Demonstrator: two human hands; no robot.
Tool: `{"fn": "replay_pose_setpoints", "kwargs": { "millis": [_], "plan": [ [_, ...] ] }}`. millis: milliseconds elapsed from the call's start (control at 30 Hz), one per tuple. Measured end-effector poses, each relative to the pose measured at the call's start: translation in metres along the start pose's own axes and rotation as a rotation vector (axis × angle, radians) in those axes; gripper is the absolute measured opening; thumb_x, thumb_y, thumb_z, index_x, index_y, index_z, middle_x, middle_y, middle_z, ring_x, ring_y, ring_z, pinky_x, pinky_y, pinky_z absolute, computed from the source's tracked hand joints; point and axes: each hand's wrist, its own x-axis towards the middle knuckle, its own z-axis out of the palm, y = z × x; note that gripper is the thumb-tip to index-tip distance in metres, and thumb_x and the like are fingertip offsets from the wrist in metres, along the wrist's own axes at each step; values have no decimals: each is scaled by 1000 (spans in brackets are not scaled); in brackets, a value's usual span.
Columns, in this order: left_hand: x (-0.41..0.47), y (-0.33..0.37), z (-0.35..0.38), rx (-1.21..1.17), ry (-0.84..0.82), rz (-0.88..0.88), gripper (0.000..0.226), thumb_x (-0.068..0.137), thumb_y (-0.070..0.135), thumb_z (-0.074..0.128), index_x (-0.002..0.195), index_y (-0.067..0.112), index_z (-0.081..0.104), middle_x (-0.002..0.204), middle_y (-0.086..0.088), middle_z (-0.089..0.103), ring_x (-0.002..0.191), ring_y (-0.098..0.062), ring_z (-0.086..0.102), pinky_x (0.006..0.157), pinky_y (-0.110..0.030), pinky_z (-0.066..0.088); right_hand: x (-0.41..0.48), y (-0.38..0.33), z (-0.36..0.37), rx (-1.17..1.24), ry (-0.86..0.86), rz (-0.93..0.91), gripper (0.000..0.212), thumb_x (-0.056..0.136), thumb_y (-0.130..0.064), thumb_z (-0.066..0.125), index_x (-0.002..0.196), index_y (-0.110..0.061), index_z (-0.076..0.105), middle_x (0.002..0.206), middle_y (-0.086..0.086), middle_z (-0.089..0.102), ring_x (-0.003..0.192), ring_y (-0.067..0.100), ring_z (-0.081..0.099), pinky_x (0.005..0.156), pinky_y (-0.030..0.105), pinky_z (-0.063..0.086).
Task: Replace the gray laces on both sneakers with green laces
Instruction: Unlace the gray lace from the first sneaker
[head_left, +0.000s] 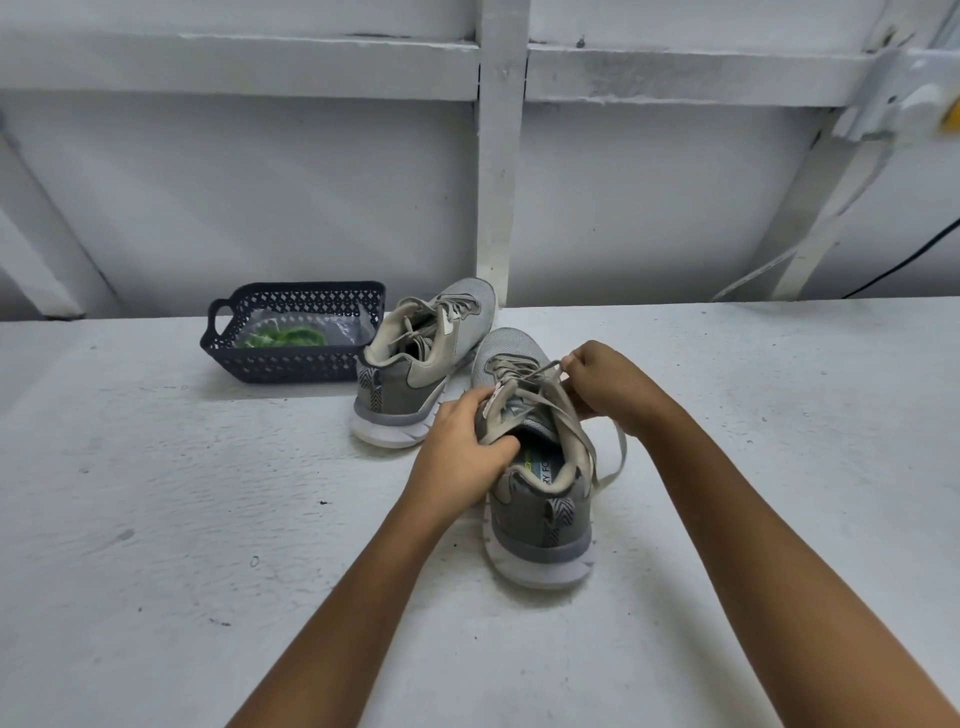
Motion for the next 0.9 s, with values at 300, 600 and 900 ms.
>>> {"fn": "replay_pose_setpoints", "kwargs": {
  "millis": [300, 600, 900],
  "plan": [
    [1, 1, 2, -6, 4, -13, 75, 59, 37, 50, 133, 28, 47, 129, 0, 50, 113, -15, 54, 100, -40, 44, -5, 8, -12, 123, -118, -10, 9, 91, -12, 60, 83, -7, 64, 77, 9, 62, 68, 15, 58, 62, 25, 54],
    [-1, 2, -1, 12, 8, -11, 75, 59, 36, 49, 133, 30, 47, 128, 0, 51, 110, -21, 56, 96, -44, 47, 0, 0, -2, 227, 80, 9, 19, 102, -18, 37, 87, -13, 48, 74, 4, 61, 62, 15, 60, 55, 28, 51],
    [-2, 4, 0, 18, 12, -23, 74, 58, 36, 48, 132, 30, 47, 127, 0, 52, 109, -20, 56, 95, -43, 47, -3, 8, -16, 73, -125, 4, 11, 91, -16, 61, 84, -9, 65, 79, 5, 63, 74, 13, 59, 66, 25, 51]
  ]
}}
